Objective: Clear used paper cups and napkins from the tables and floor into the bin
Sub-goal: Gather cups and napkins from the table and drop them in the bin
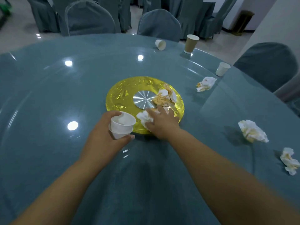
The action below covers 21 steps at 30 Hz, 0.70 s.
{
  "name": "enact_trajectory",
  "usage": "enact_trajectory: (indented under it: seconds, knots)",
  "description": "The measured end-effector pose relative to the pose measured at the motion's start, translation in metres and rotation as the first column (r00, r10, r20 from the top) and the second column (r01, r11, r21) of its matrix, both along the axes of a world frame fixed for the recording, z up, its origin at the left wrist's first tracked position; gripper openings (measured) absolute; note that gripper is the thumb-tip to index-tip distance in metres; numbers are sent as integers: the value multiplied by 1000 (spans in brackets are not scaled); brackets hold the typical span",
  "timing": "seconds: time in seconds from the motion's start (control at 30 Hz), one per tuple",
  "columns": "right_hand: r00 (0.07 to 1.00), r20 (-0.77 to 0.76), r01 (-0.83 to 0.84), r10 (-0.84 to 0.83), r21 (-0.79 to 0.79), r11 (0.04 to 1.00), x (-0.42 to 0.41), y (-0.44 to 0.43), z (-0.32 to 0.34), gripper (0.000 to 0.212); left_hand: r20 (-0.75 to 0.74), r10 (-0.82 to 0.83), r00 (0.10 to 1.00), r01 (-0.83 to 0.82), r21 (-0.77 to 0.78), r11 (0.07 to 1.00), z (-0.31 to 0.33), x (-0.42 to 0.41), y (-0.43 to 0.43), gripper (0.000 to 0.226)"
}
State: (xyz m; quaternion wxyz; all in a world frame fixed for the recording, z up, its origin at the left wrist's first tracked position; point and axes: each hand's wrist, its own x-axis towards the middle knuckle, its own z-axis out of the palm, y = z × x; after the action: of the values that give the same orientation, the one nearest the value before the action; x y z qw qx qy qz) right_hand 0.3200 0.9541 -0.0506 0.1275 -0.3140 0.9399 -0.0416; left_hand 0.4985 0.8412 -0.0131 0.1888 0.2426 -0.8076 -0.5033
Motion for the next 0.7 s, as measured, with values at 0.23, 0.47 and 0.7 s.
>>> enact_trajectory:
  seconds: [0.23, 0.47, 0.7]
  knots:
    - [958, -233, -208, 165, -171, 963, -20, 13, -11, 33, -19, -20, 1000, 20, -10, 1000, -10, -29, -17, 59]
    - [956, -183, 131, -229, -432, 892, -101, -7, 12, 69, -83, -15, 996, 13, -28, 1000, -20, -62, -33, 59]
    - [986, 8, 167, -167, -92, 982, -121, -25, -28, 54, -93, -25, 995, 22, -31, 999, -29, -78, -35, 59]
